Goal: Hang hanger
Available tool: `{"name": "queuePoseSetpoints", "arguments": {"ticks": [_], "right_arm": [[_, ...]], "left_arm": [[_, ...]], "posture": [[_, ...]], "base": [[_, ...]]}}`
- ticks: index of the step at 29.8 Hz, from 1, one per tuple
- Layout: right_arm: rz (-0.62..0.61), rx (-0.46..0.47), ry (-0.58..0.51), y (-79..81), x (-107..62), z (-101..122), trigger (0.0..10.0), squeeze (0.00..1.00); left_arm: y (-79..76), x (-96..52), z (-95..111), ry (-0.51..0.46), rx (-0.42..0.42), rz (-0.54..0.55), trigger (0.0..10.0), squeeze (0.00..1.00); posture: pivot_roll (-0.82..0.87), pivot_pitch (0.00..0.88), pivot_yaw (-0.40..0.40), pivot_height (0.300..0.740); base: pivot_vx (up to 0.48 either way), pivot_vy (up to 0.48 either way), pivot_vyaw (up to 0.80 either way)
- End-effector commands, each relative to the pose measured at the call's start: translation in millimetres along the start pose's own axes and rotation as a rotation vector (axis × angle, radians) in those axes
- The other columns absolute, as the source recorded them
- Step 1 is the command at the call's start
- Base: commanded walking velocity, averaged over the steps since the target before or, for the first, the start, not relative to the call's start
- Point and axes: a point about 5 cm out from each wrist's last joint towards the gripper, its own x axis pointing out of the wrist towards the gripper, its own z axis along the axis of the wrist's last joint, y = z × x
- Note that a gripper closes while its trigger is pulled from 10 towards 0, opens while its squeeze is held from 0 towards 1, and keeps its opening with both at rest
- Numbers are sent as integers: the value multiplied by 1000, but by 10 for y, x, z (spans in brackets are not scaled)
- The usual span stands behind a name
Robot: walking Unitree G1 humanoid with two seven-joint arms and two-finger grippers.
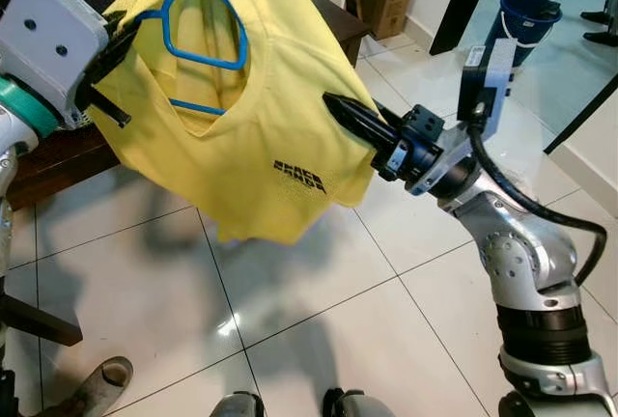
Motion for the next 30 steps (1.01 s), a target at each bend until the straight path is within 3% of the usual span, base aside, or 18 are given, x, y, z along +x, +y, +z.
{"name": "queuePoseSetpoints", "arguments": {"ticks": [1,7,8,9,10,11,12,16,17,21,22,24,25,27,29,30], "right_arm": [[35,18,29,69,85,-73,10000,0],[34,17,18,60,82,-58,10000,0],[35,16,17,56,79,-58,10000,0],[36,13,16,54,79,-59,10000,0],[37,11,14,53,80,-58,10000,0],[37,11,14,53,80,-58,10000,0],[38,12,11,52,82,-55,10000,0],[40,15,4,53,87,-48,10000,0],[41,16,2,54,87,-46,10000,0],[41,17,1,55,86,-42,10000,0],[41,18,0,56,85,-39,10000,0],[41,18,0,56,85,-39,10000,0],[49,19,-2,62,85,-29,10000,0],[49,19,-2,62,85,-29,10000,0],[89,28,-12,104,84,5,10000,0],[89,28,-12,104,84,5,10000,0]], "left_arm": [[-56,30,148,-80,23,-38,10000,0],[-87,2,101,-62,38,-55,10000,0],[-110,-3,92,-54,9,-68,10000,1000],[-141,-15,88,-45,-48,-96,10000,282],[-161,-26,83,-36,-136,-117,10000,75],[-161,-26,83,-36,-136,-117,10000,75],[-168,-34,79,-29,-173,-131,10000,0],[-154,-37,50,-16,-179,-128,10000,0],[-149,-34,35,-9,-165,-117,10000,1000],[-154,-31,22,-1,-128,-110,10000,1000],[-153,-32,6,8,-115,-105,10000,259],[-153,-32,6,8,-115,-105,10000,259],[-143,-42,-84,57,-20,-84,10000,0],[-143,-42,-84,57,-20,-84,10000,0],[-129,-71,-195,106,80,-75,10000,0],[-129,-71,-195,106,80,-75,10000,0]], "posture": [[115,81,47,740],[113,79,45,740],[114,80,43,740],[113,81,44,740],[113,81,44,740],[113,81,44,740],[112,82,44,740],[111,85,44,740],[112,86,43,740],[111,88,43,740],[110,88,43,740],[110,88,43,740],[111,92,43,740],[111,92,43,740],[112,94,41,740],[112,94,41,740]], "base": [[0,0,0],[0,0,0],[0,0,0],[0,0,0],[0,0,0],[0,0,0],[0,0,0],[0,0,0],[0,0,0],[0,0,0],[0,0,0],[0,0,0],[0,0,0],[0,0,0],[0,0,0],[0,0,0]]}}
